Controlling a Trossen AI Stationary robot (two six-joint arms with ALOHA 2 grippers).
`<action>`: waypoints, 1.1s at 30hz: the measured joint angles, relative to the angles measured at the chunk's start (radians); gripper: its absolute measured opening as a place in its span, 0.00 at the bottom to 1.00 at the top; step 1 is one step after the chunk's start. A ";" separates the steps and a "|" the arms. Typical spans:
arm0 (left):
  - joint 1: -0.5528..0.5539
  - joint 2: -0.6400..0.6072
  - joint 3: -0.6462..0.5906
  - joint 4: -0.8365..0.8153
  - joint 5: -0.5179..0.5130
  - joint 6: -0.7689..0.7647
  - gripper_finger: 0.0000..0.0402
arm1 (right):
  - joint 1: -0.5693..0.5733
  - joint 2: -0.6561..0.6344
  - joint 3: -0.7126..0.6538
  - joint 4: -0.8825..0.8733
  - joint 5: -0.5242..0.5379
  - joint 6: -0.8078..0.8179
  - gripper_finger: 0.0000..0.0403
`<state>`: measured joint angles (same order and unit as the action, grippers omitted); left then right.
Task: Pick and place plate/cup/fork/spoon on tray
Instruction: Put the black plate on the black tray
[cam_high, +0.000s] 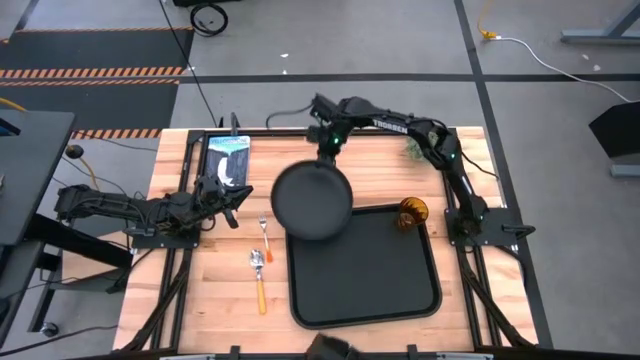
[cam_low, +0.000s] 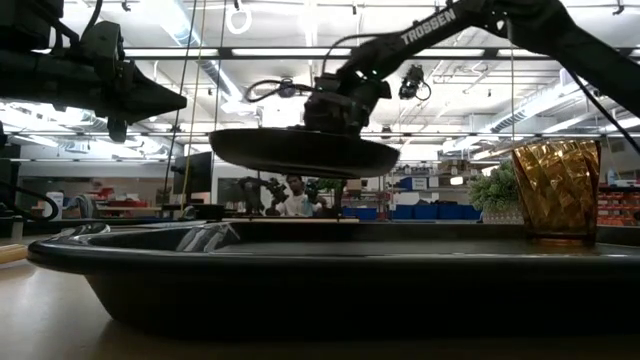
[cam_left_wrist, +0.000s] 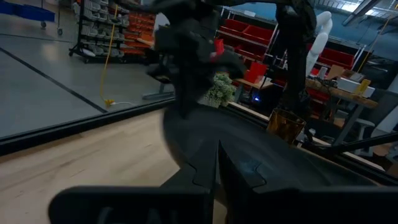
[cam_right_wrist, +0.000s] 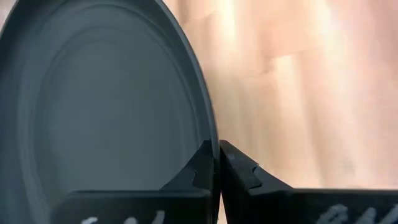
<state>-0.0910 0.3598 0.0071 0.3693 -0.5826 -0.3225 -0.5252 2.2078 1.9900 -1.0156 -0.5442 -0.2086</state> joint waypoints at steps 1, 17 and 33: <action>0.000 0.000 0.000 0.000 0.000 0.000 0.06 | 0.016 0.000 0.000 -0.016 0.003 -0.014 0.04; 0.000 0.000 0.000 0.000 0.000 0.000 0.06 | 0.204 0.000 0.000 -0.186 0.038 -0.238 0.04; 0.000 0.000 0.000 0.000 0.000 0.000 0.06 | 0.376 -0.062 -0.227 -0.122 0.201 -0.245 0.03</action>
<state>-0.0911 0.3596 0.0071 0.3695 -0.5827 -0.3225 -0.1495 2.1454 1.7635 -1.1380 -0.3433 -0.4532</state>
